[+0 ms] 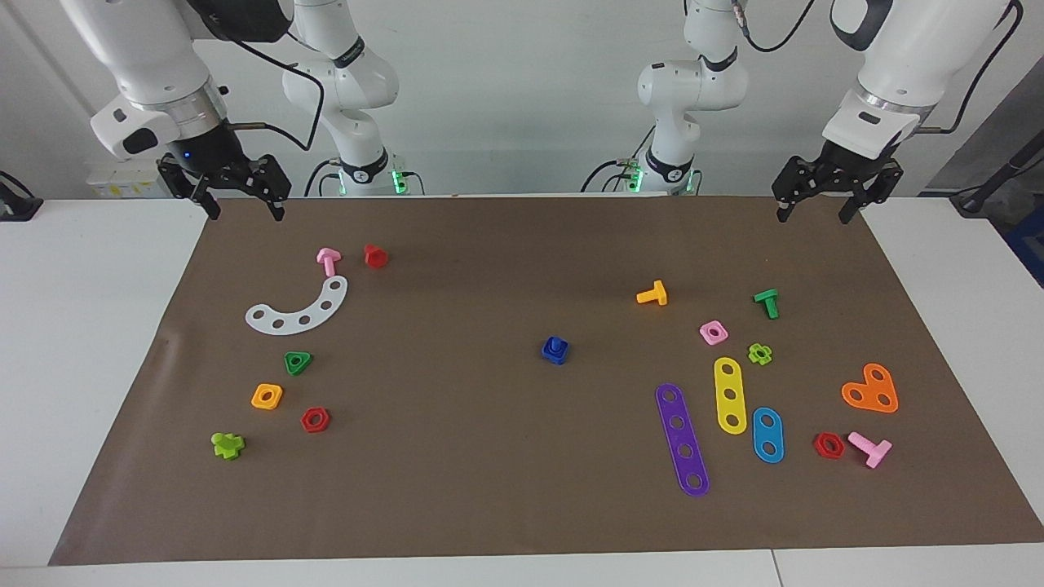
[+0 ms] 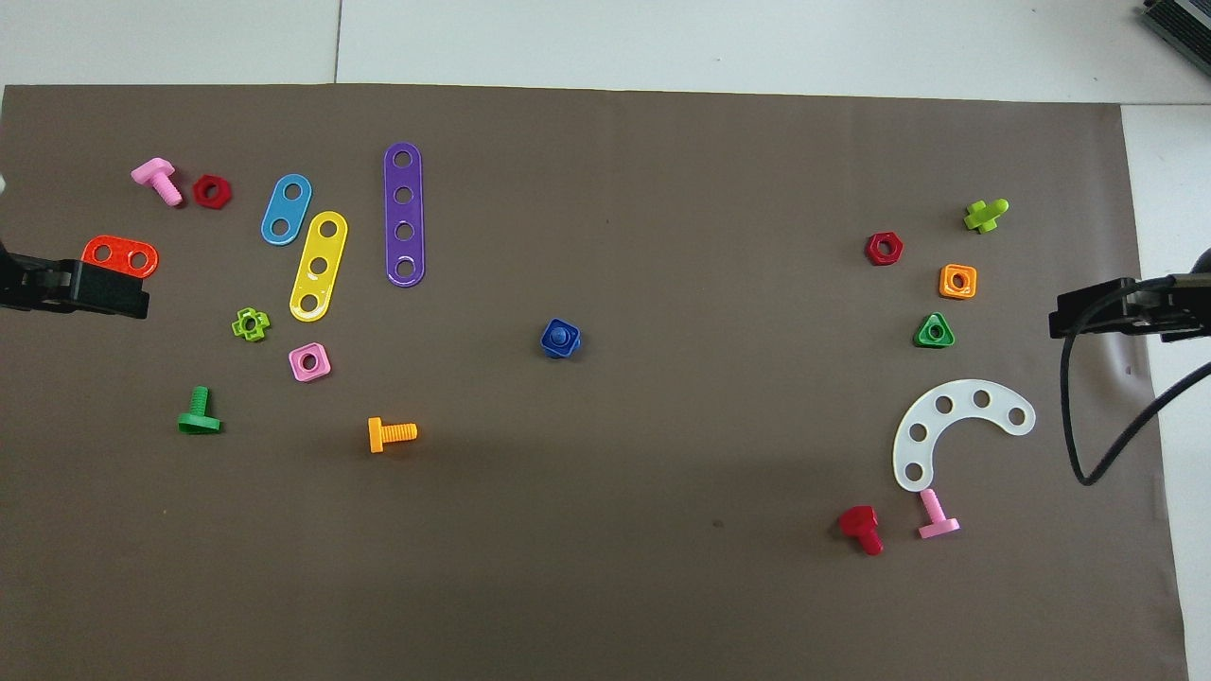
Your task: Unscrew and place screws in storage area
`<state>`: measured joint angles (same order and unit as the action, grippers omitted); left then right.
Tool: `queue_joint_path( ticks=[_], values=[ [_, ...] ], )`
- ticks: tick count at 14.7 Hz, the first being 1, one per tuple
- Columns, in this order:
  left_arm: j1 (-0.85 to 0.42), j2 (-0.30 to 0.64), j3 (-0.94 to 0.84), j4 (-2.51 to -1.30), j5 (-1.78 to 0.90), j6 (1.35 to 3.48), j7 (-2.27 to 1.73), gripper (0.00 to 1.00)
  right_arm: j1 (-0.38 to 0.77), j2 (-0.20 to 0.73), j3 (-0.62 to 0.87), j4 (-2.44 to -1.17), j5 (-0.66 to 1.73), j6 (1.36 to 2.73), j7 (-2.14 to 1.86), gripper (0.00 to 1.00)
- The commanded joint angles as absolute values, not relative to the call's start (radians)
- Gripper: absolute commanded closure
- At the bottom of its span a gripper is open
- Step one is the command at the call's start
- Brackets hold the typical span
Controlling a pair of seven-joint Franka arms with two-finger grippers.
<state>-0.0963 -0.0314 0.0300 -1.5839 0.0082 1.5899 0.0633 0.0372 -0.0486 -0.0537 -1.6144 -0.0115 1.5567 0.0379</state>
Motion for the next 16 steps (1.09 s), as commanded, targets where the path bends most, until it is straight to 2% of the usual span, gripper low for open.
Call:
queue_joint_path(
  ticks=[1,16],
  values=[
    [-0.092,-0.058,0.034,-1.611,-0.006,1.591,0.074,0.0,0.035,-0.069,-0.051,-1.634,-0.003,1.551,0.054,0.0],
    [-0.109,-0.055,-0.018,-1.629,-0.006,1.652,0.06,0.0,0.035,-0.069,-0.051,-1.634,-0.003,1.551,0.054,0.0]
  ],
)
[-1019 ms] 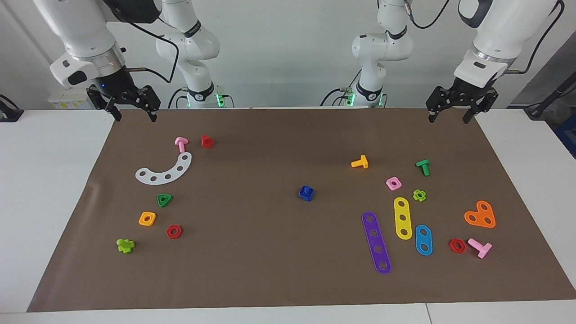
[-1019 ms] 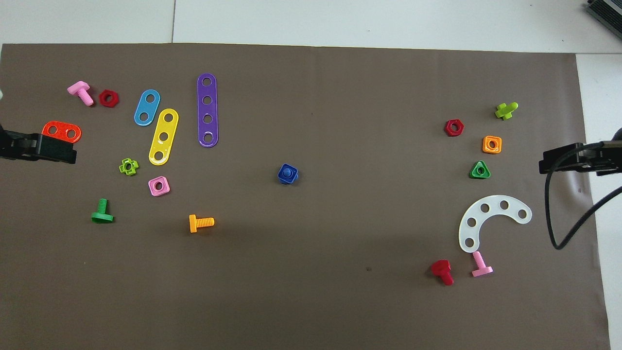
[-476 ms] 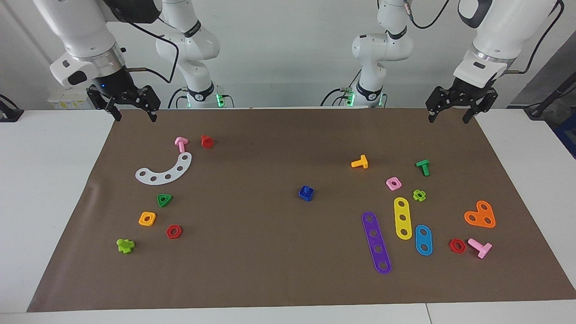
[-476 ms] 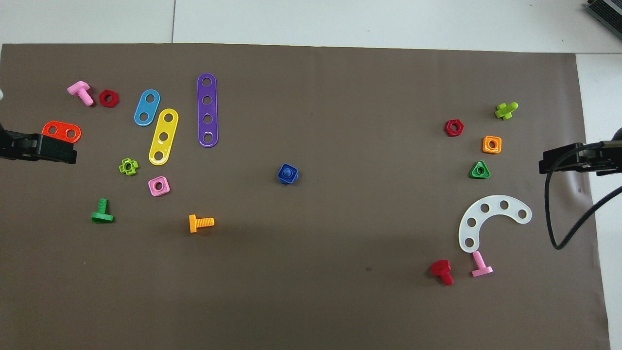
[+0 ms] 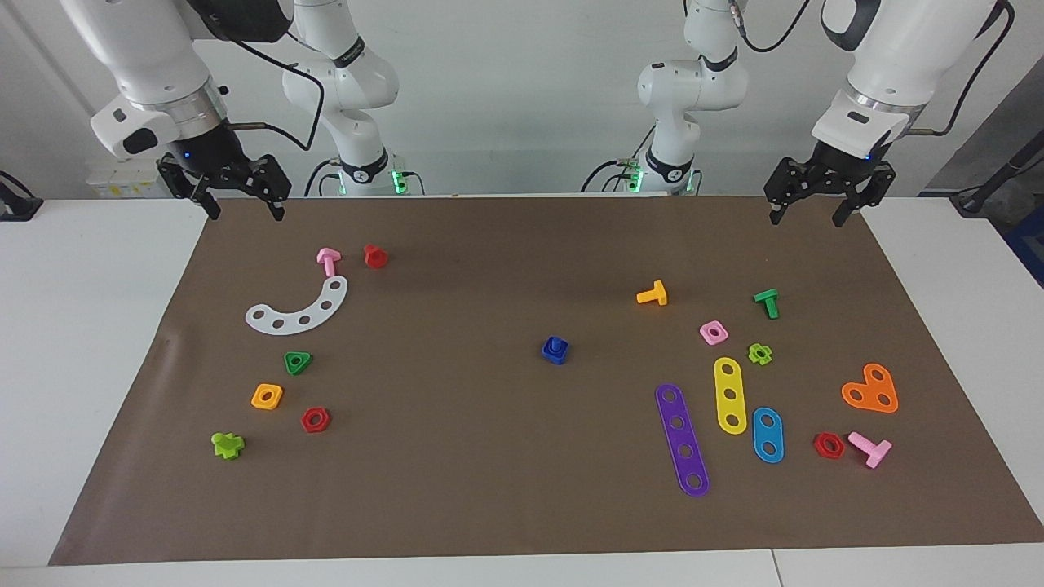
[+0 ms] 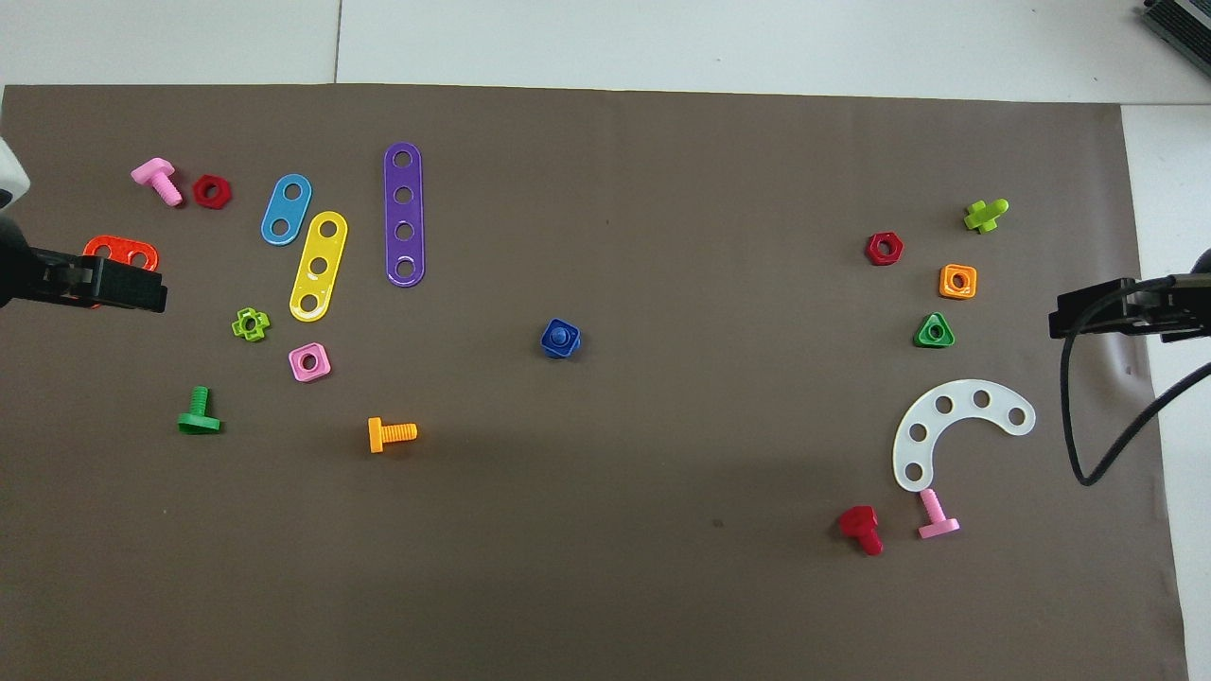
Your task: Unscrew and place screws in storage area
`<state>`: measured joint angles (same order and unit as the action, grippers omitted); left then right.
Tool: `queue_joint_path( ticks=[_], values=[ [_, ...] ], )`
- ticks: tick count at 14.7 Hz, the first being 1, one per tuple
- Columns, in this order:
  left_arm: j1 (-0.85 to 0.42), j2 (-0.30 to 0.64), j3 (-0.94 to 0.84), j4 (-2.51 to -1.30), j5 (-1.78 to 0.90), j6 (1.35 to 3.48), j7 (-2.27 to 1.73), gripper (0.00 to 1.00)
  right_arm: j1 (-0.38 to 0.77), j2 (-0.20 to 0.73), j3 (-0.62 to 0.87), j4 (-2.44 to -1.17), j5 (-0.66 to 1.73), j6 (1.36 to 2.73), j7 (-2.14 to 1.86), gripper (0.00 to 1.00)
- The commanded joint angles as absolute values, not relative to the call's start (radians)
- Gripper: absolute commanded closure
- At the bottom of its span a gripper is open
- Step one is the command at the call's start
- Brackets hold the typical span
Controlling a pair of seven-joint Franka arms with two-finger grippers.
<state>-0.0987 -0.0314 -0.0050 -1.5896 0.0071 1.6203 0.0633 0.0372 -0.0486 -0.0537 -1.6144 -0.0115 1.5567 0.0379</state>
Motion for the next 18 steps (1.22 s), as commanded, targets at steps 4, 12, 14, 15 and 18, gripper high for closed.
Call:
queue_joint_path(
  ticks=[4,12,14,15,18],
  values=[
    [-0.109,-0.054,-0.083,-1.69,-0.006,1.732,0.031,0.0,0.035,-0.069,-0.051,-1.634,-0.003,1.551,0.054,0.0],
    [-0.107,0.012,-0.213,-1.792,-0.006,1.902,-0.079,0.0,0.035,-0.069,-0.051,-1.634,-0.003,1.551,0.054,0.0],
    [-0.109,0.038,-0.25,-1.808,-0.005,1.94,-0.112,0.0,0.035,-0.069,-0.051,-1.634,-0.003,1.551,0.054,0.0],
    [-0.109,0.049,-0.261,-1.821,-0.003,1.968,-0.117,0.0,0.035,-0.069,-0.051,-1.634,-0.003,1.551,0.054,0.0],
    [-0.129,0.101,-0.284,-1.83,0.005,2.038,-0.179,0.0,0.035,-0.069,-0.051,-1.634,-0.003,1.551,0.054,0.0]
  ],
)
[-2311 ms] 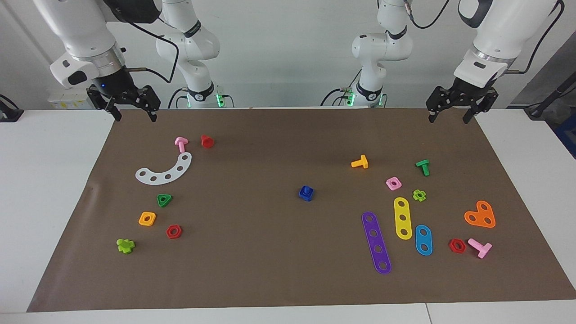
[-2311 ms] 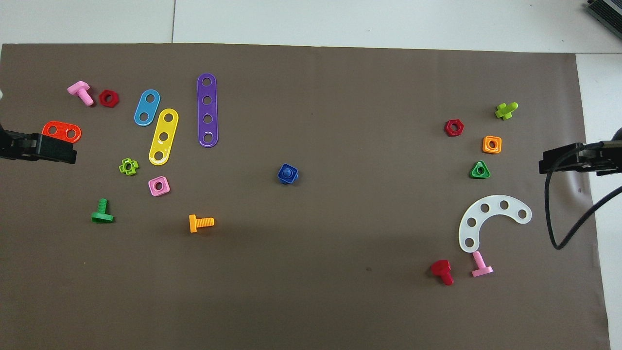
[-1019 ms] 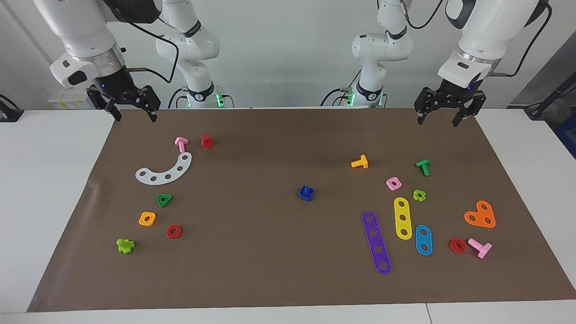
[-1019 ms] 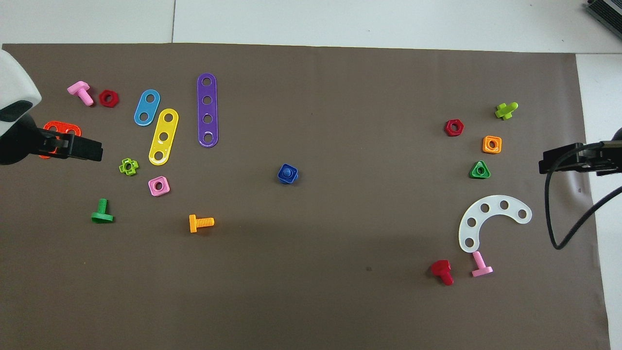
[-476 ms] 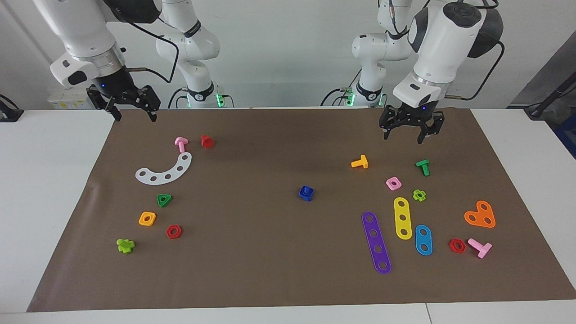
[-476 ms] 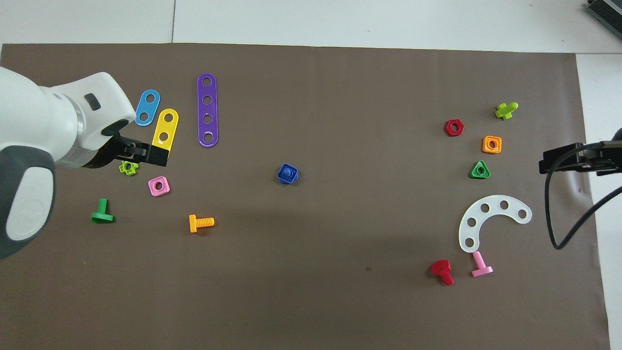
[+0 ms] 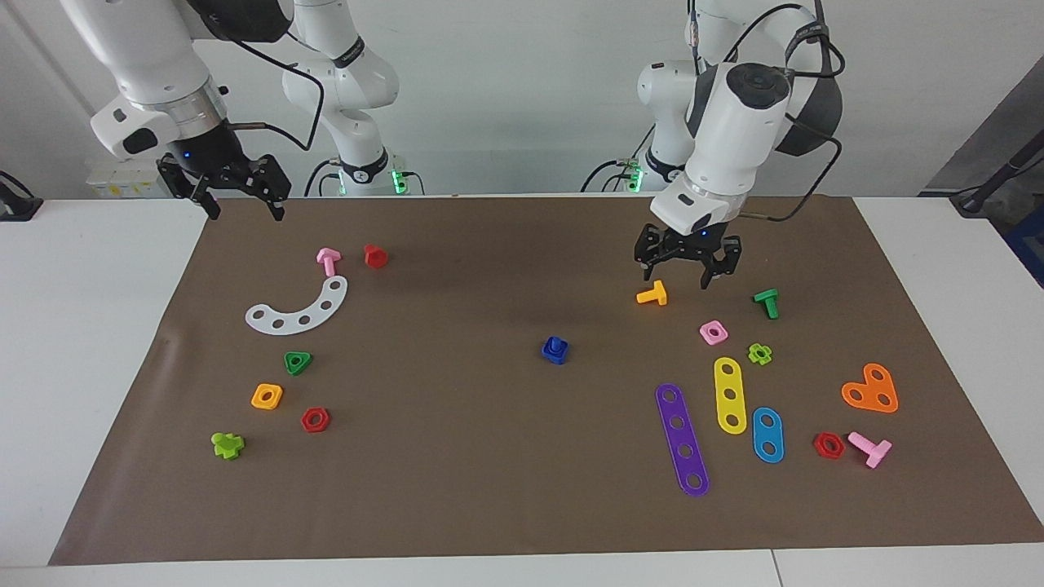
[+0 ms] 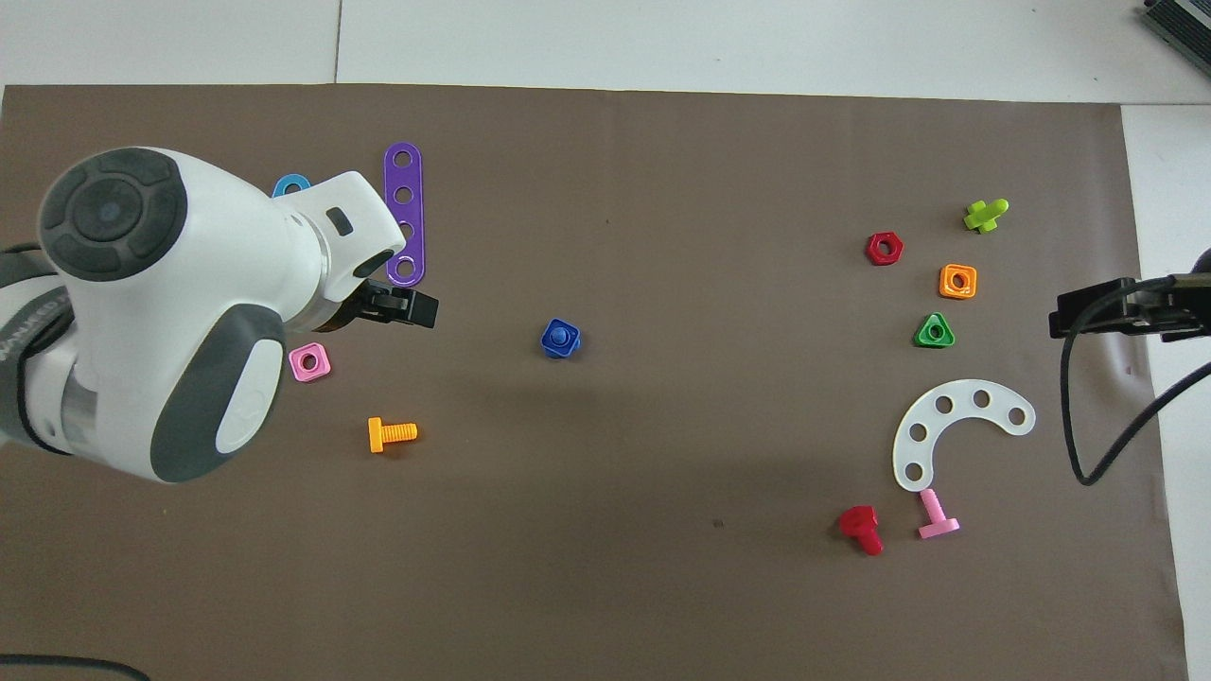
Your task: Unscrew and place screws in storage area
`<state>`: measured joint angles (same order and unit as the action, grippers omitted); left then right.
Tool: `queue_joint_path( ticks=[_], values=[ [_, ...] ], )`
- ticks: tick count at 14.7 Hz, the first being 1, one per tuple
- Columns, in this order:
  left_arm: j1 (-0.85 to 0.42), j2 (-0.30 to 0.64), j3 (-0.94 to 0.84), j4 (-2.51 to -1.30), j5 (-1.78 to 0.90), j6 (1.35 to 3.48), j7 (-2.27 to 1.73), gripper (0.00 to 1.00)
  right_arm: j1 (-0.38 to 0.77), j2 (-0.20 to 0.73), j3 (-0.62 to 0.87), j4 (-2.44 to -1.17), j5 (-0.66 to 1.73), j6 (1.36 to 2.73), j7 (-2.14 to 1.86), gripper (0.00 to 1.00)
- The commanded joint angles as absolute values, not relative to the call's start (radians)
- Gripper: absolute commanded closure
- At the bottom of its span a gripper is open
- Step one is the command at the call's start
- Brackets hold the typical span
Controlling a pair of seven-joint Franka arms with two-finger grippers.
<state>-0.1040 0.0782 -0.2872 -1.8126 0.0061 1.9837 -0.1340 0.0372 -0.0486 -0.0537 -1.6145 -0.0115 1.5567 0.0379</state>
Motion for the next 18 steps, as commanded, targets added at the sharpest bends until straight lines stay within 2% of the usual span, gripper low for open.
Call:
queue_joint_path(
  ticks=[1,8,18],
  values=[
    [-0.143,0.113,-0.285,-1.832,0.005,2.066,-0.195,0.0,0.035,-0.069,-0.051,-1.634,-0.003,1.551,0.054,0.0],
    [-0.19,0.135,-0.313,-1.89,0.005,2.192,-0.227,0.0,0.035,-0.069,-0.051,-1.634,-0.003,1.549,0.054,0.0],
    [-0.21,0.277,-0.396,-1.89,0.055,2.321,-0.311,0.0,0.035,-0.069,-0.051,-1.634,-0.003,1.549,0.054,0.0]
  ],
)
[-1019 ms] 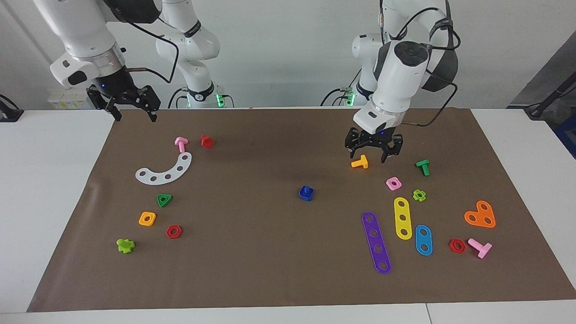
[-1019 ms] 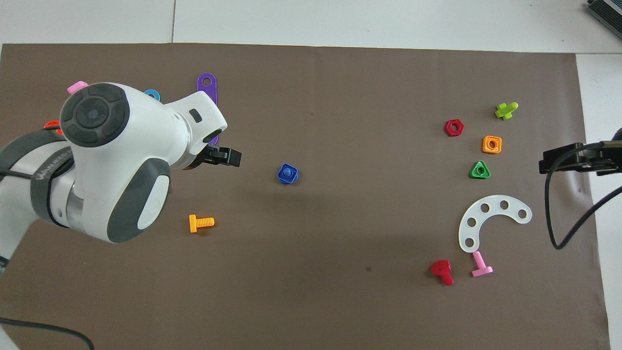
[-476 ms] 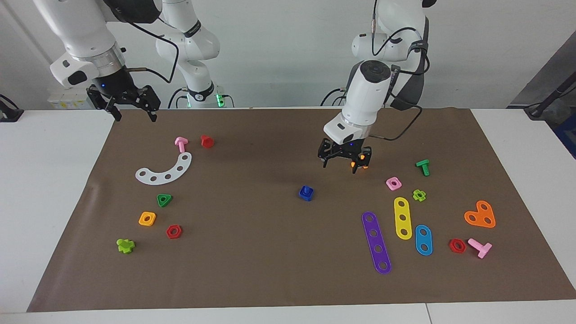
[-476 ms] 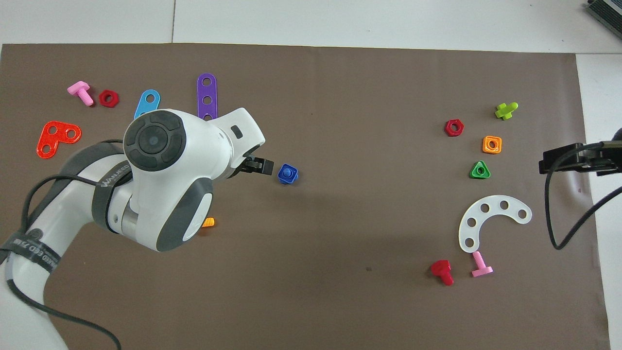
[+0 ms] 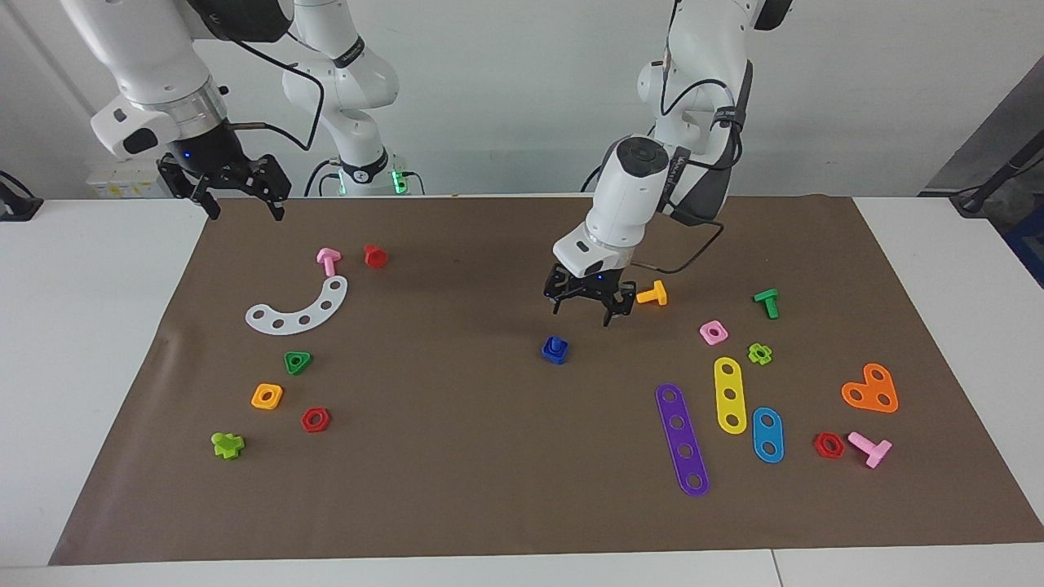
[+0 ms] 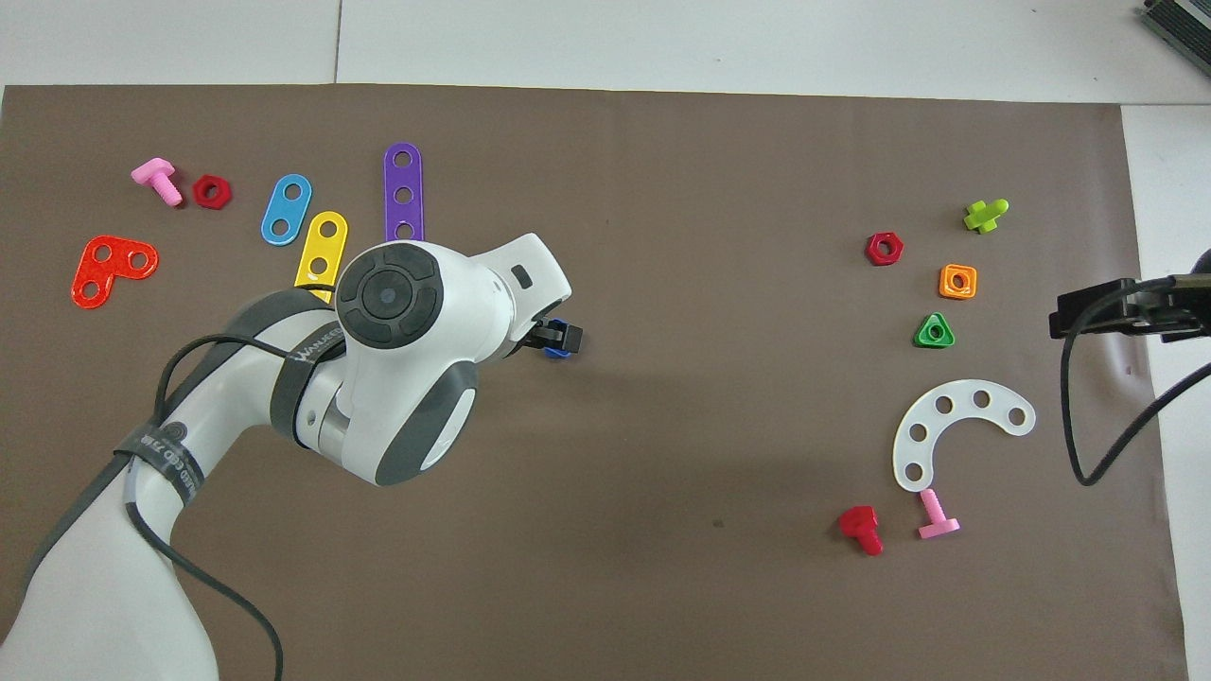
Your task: Unscrew and place screws in storage area
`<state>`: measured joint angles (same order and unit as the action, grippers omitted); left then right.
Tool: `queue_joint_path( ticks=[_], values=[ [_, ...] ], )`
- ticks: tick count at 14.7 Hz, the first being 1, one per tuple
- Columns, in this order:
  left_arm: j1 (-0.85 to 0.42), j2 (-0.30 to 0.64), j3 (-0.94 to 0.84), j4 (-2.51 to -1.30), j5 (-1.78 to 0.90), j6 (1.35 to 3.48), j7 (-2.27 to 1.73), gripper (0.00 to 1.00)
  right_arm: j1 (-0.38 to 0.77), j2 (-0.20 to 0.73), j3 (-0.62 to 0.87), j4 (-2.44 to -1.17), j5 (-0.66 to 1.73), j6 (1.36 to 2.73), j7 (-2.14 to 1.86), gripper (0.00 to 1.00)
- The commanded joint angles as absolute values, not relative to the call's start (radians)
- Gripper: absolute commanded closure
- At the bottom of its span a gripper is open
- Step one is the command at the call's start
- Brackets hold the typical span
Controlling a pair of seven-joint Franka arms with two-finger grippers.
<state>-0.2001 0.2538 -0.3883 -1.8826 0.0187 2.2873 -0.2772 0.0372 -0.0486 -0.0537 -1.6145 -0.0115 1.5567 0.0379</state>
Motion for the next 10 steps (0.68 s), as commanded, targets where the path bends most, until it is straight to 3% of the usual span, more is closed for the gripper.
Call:
queue_joint_path(
  ticks=[1,3,10],
  values=[
    [-0.215,0.31,-0.409,-1.882,0.089,2.335,-0.348,0.0,0.035,-0.069,-0.051,-1.634,-0.003,1.549,0.054,0.0],
    [-0.225,0.36,-0.417,-1.882,0.185,2.396,-0.444,0.0,0.035,-0.069,-0.051,-1.634,-0.003,1.549,0.054,0.0],
    [-0.233,0.406,-0.425,-1.882,0.205,2.411,-0.454,0.03,0.035,-0.069,-0.051,-1.634,-0.003,1.549,0.054,0.0]
  ],
)
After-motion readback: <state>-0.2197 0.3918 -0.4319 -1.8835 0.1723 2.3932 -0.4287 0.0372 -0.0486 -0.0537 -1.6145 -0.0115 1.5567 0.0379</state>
